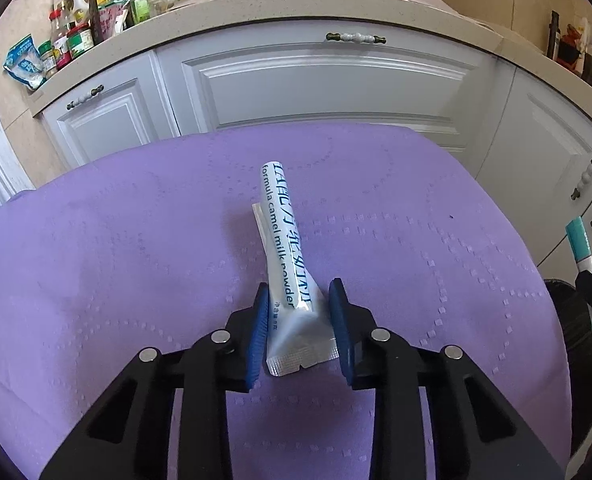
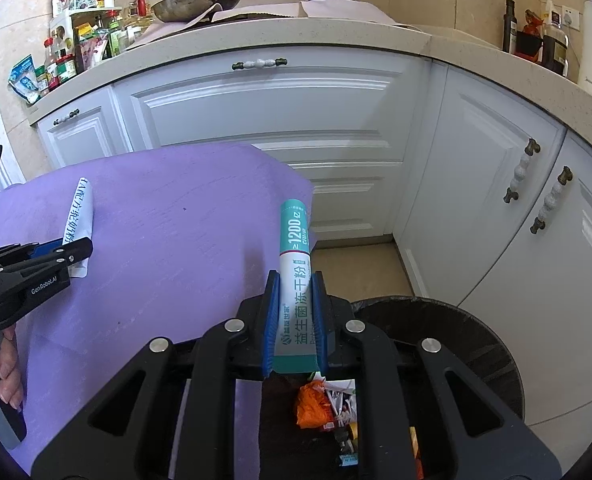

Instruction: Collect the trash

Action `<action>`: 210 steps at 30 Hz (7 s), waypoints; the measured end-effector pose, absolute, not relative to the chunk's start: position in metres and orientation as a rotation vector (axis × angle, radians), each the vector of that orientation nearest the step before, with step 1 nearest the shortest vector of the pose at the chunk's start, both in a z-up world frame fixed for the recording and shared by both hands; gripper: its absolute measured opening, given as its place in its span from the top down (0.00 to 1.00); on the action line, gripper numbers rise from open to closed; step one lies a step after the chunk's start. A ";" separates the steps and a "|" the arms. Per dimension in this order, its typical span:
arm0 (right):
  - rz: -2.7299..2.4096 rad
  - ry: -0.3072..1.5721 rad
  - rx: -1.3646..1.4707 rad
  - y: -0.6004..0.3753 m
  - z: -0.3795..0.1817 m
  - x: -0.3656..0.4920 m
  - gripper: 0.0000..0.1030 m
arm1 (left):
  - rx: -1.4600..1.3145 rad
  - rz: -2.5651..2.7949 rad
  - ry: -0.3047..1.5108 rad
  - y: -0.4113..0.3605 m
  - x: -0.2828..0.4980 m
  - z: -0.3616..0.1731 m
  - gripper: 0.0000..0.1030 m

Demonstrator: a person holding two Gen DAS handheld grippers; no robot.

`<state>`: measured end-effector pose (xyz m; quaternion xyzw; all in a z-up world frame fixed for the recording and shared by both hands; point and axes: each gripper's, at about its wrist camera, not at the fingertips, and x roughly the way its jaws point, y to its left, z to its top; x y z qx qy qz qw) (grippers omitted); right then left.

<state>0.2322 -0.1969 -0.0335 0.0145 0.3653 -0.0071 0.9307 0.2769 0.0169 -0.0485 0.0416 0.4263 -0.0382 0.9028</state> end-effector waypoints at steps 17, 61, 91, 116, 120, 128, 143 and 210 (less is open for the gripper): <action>-0.033 0.730 0.057 -0.190 -0.020 0.171 0.85 | 0.132 -0.079 0.791 0.021 0.214 -0.031 0.80; -0.261 0.608 0.115 -0.278 0.010 0.053 0.85 | 0.224 -0.367 0.603 -0.089 0.089 0.007 0.80; -0.328 0.611 0.151 -0.314 -0.010 0.101 0.65 | 0.264 -0.454 0.633 -0.166 0.144 -0.014 0.74; -0.402 0.568 0.136 -0.313 -0.008 0.081 0.19 | 0.243 -0.409 0.627 -0.158 0.149 -0.016 0.24; -0.422 0.540 0.144 -0.313 -0.003 0.073 0.18 | 0.233 -0.406 0.623 -0.154 0.147 -0.013 0.24; -0.444 0.518 0.108 -0.302 0.013 0.054 0.14 | 0.204 -0.400 0.598 -0.142 0.136 0.000 0.23; -0.419 0.472 0.080 -0.271 0.044 0.015 0.13 | 0.146 -0.342 0.549 -0.098 0.098 0.033 0.19; -0.374 0.389 0.041 -0.232 0.077 -0.042 0.10 | 0.079 -0.303 0.513 -0.047 0.040 0.059 0.18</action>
